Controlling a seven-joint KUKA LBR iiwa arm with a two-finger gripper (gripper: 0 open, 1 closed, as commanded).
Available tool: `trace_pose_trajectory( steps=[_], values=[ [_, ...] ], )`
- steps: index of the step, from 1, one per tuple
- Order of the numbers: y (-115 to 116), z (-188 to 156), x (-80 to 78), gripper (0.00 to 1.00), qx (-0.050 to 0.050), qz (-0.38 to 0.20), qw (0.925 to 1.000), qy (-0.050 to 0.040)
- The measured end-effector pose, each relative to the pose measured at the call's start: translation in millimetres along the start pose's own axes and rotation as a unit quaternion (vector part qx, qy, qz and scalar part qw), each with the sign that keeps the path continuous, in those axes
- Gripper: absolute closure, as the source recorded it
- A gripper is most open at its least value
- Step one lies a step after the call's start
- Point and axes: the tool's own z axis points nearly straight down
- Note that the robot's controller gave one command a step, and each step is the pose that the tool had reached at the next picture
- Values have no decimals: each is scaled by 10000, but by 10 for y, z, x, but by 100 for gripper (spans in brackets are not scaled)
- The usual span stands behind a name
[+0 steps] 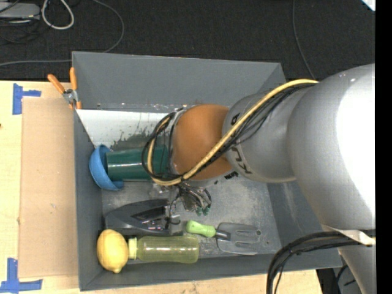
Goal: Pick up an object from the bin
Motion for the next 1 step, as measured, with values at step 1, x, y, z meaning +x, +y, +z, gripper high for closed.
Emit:
trace_pose_trajectory(
  steps=[1],
  values=[
    [-1,0,0,100,-1,2,10000,0]
  ],
)
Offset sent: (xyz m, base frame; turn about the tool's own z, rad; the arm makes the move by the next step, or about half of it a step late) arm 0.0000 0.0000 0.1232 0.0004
